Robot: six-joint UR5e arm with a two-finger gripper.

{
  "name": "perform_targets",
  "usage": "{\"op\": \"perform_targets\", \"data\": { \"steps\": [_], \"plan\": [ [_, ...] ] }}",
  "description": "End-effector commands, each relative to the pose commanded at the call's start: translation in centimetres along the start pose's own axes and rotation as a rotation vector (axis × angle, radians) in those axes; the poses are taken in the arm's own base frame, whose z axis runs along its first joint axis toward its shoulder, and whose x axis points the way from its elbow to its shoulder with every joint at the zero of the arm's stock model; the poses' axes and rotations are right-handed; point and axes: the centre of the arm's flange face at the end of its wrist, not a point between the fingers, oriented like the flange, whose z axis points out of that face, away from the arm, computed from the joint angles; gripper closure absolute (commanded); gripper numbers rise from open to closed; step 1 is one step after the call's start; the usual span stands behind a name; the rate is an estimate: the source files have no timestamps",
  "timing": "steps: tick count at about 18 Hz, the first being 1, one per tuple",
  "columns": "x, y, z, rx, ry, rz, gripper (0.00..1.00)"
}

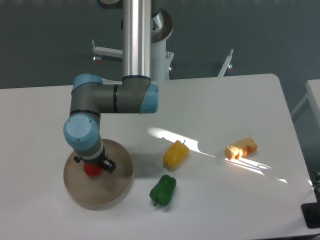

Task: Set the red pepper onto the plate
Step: 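Open the gripper to release the red pepper on the plate, then raise the gripper away from the pepper toward the yellow pepper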

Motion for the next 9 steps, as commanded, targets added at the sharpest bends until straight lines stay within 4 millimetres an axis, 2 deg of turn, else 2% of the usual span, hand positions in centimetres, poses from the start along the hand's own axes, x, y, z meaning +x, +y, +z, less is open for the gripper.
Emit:
{"op": "perform_targets", "data": {
  "steps": [1,5,9],
  "plan": [
    [0.2,0.0,-0.4,0.004,-0.001,0.006,0.0],
    [0.3,1.3,-3.0,0.001,0.004,0.018,0.0],
    [-2.2,3.6,-5.9,0.001,0.016,0.06,0.0]
  ]
}}
